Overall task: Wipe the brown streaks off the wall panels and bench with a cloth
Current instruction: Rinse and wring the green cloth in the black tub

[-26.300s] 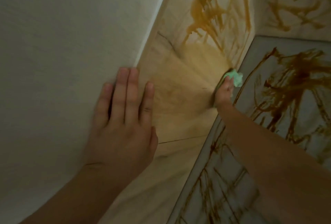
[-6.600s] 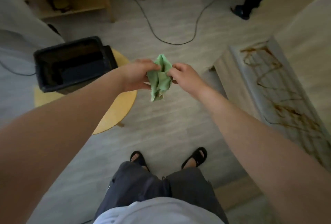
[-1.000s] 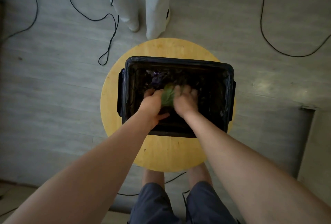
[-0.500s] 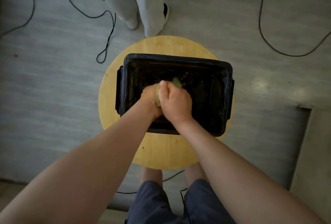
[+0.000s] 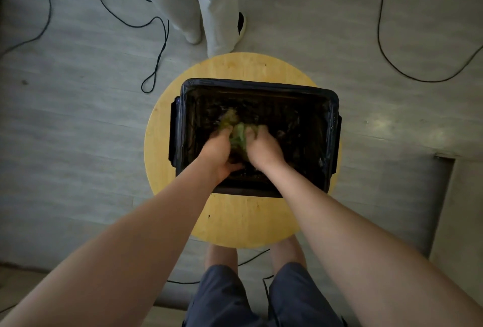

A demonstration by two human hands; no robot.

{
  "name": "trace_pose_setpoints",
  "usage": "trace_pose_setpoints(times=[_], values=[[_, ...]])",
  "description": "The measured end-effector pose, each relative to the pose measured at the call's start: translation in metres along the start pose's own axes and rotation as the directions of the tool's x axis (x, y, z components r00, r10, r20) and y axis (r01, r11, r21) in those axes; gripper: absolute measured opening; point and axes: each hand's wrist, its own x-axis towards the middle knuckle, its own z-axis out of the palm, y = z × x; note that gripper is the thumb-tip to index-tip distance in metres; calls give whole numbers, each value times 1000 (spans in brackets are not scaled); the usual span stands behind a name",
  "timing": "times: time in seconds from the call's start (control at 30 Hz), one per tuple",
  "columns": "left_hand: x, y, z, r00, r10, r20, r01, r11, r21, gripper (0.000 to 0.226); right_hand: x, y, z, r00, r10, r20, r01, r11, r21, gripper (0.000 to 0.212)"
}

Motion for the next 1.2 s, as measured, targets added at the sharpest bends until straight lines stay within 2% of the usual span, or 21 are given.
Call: trace_pose_setpoints(times=[0.13, 0.23, 0.3, 0.37, 0.43, 0.47, 0.53, 0.6, 0.63, 0.7, 0.73, 0.77, 0.8, 0.87, 0.97, 1.03, 1.1, 1.13, 1.2], values=[[-1, 10, 1, 993, -88, 73, 97, 987, -125, 38, -52, -23, -4, 954, -300, -11, 297, 941, 162, 37], [-5, 13, 2, 995, 27, 98, -28, 1000, 14, 37, -72, -31, 1, 867, -476, -147, 495, 858, 136, 46], [-8, 12, 5, 989, 113, 97, -122, 989, 86, 43, -64, -28, 6, 814, -509, -279, 536, 844, 26, 46], [-15, 16, 13, 990, 77, 121, -89, 991, 98, 39, -47, -20, 10, 748, -530, -398, 530, 839, -122, 51], [-19, 17, 16, 984, 66, 168, -79, 994, 72, 24, -24, -8, 9, 733, -546, -405, 465, 837, -287, 55], [-17, 14, 15, 979, 94, 183, -106, 993, 56, 23, -12, 0, 5, 739, -545, -397, 416, 832, -368, 56], [-15, 7, 9, 963, 157, 221, -172, 984, 53, 25, 13, 17, -3, 744, -512, -429, 315, 835, -452, 55], [-17, 0, 5, 958, 179, 224, -190, 981, 28, 31, 28, 30, -7, 764, -402, -505, 209, 894, -397, 48], [-17, -1, 2, 967, 185, 176, -192, 981, 26, 32, 29, 32, -7, 805, -292, -516, 130, 937, -326, 47], [-14, -3, 0, 986, 163, 27, -164, 985, 45, 34, 25, 28, 0, 923, 12, -384, -76, 986, -150, 53], [-13, -3, 0, 992, 127, -6, -127, 990, 54, 36, 21, 23, 4, 954, 116, -275, -144, 986, -83, 55], [-11, -4, 1, 996, 84, -14, -83, 994, 67, 37, 16, 17, 8, 973, 150, -175, -159, 987, -39, 55], [-8, -5, 1, 999, 35, -13, -34, 997, 68, 37, 9, 9, 9, 988, 123, -92, -124, 992, -1, 54], [-4, -3, 5, 999, -31, 20, 31, 1000, 1, 33, -12, -5, 8, 1000, -24, -15, 25, 995, 97, 48], [-8, 8, 6, 994, -62, 86, 68, 996, -63, 38, -54, -21, 5, 971, -232, -55, 238, 947, 216, 43], [-9, 13, 8, 996, -38, 79, 39, 999, -16, 40, -73, -27, 1, 929, -341, -146, 369, 891, 265, 47], [-6, 12, 7, 996, 73, 55, -75, 996, 38, 36, -76, -30, 1, 866, -448, -223, 491, 846, 206, 49], [-10, 13, 9, 988, 140, 67, -145, 986, 82, 33, -74, -30, 1, 839, -484, -248, 525, 839, 141, 48], [-19, 14, 17, 981, 188, 53, -195, 956, 218, 29, -59, -23, 4, 792, -521, -318, 544, 839, -20, 49]])
